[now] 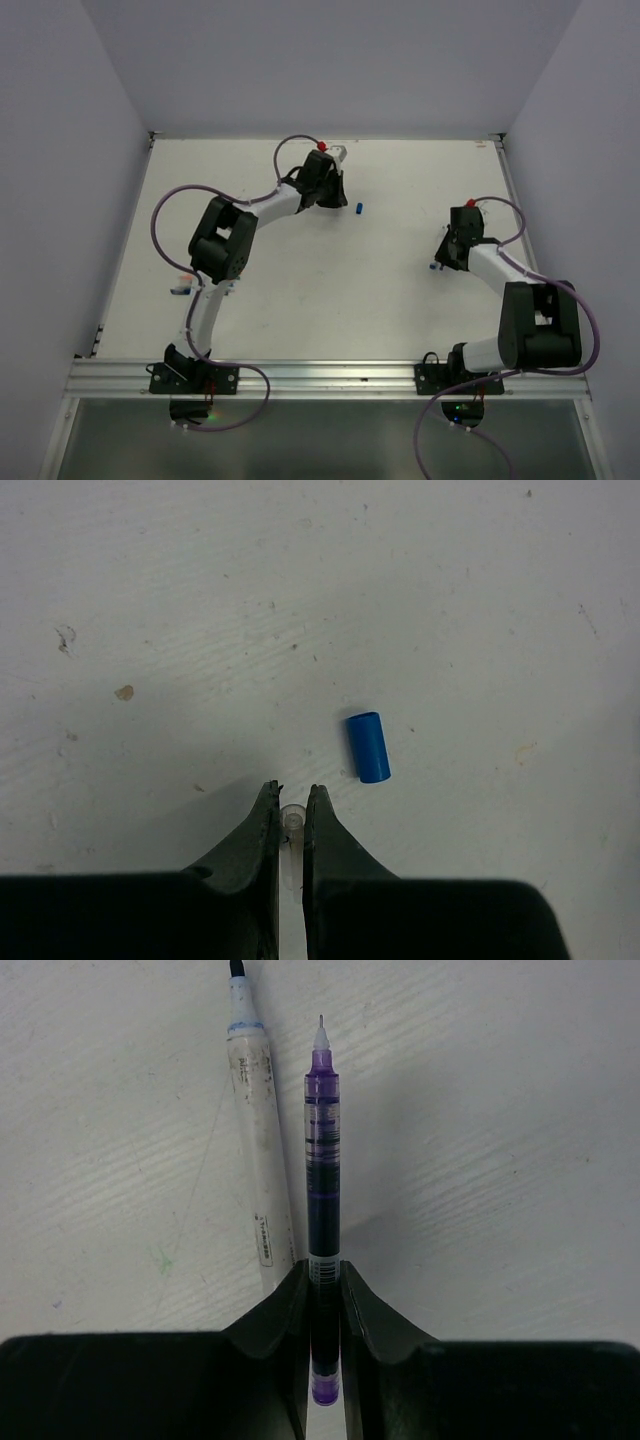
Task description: Open the pen caps
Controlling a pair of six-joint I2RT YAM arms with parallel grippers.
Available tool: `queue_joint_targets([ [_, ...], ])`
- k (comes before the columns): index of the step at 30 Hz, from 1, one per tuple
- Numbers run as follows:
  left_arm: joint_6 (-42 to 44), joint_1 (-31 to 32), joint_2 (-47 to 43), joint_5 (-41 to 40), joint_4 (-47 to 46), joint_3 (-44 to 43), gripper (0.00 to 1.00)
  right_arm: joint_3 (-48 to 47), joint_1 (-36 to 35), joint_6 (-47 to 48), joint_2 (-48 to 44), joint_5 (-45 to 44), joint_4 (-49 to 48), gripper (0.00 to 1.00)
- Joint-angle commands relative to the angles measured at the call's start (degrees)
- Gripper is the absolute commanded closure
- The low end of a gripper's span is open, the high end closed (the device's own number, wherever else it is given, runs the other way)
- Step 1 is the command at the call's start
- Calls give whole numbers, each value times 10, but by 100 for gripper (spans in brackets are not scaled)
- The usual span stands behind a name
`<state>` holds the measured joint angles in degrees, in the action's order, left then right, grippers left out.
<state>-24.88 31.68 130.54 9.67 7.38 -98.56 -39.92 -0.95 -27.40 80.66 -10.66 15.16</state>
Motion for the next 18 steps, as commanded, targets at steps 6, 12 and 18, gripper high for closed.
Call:
queue_joint_targets([
  [6,2,23,21,12,8,-41,100,8,3,-1,1,4,-25,69],
  [12,-4,28,30,5,9,-40,100,11,3,2,5,11,-29,67],
  [18,-9,29,36,3,10,-49,100,8,3,2,10,22,-33,65],
])
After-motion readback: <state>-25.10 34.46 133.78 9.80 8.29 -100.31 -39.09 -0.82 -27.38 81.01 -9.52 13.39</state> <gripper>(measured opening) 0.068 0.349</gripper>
